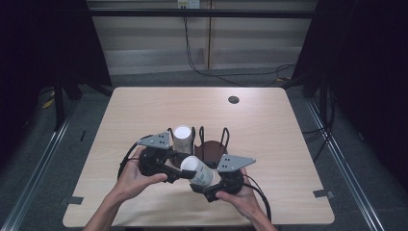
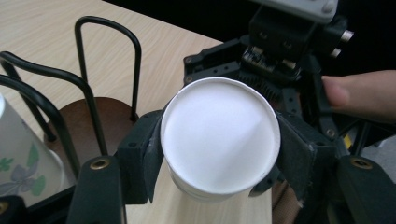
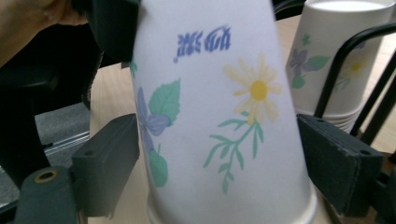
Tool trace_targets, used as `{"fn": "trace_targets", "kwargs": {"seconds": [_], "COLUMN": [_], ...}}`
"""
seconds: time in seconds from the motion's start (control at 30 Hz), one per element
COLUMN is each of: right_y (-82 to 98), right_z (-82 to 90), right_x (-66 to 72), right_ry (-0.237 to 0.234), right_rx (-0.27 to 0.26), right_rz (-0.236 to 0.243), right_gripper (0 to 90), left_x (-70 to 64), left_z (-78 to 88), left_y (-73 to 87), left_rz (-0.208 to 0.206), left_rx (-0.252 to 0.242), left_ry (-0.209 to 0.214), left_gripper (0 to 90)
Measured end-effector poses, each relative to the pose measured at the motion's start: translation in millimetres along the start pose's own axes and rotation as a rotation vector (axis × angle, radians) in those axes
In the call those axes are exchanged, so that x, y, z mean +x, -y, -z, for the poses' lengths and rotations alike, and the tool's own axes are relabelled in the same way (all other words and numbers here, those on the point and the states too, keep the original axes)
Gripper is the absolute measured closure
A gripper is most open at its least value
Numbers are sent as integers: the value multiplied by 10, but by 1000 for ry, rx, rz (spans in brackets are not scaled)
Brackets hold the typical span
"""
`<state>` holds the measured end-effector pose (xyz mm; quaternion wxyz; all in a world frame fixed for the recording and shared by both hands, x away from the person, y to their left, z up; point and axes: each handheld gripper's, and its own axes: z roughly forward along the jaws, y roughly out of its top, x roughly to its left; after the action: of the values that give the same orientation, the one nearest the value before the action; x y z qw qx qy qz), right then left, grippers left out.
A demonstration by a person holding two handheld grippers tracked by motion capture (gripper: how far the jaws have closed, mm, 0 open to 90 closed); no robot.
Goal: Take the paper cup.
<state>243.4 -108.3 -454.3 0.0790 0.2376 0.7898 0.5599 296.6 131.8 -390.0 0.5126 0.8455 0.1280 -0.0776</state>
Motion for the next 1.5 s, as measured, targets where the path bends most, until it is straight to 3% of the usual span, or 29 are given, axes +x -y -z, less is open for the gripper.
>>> {"fn": "trace_targets", "kwargs": {"seconds": [0.23,0.3,0.43,0.77,0.93,1.1,1.27,1.37,1.5], "right_y": [-6,-13,-24,-55,-70,-87,-95,-111,-129], "right_z": [22,29,45,74,85,112,144,164,211], "right_x": [-9,-6,-18,-29,-28,-39,-57,-77,-106], "right_ry": [-1,-7,-13,-15,-19,-9,-3,13,4], "right_rx": [-14,-9,0,40,51,65,93,142,162], "right_rz": [-1,2,3,9,4,-9,-7,-5,-13], "right_gripper": [240,250,269,288,293,295,300,302,307], "left_x": [29,61,107,93,69,54,50,56,67], "left_z": [22,29,51,48,97,137,137,128,111], "left_y": [12,30,61,75,52,40,43,55,73], "left_rz": [12,31,51,34,37,34,22,22,6], "left_rx": [-10,-25,-29,-33,-90,-99,-73,-48,-27], "left_ry": [11,36,41,32,25,8,-13,-23,-33], "left_gripper": [369,369,368,362,300,223,176,177,186]}}
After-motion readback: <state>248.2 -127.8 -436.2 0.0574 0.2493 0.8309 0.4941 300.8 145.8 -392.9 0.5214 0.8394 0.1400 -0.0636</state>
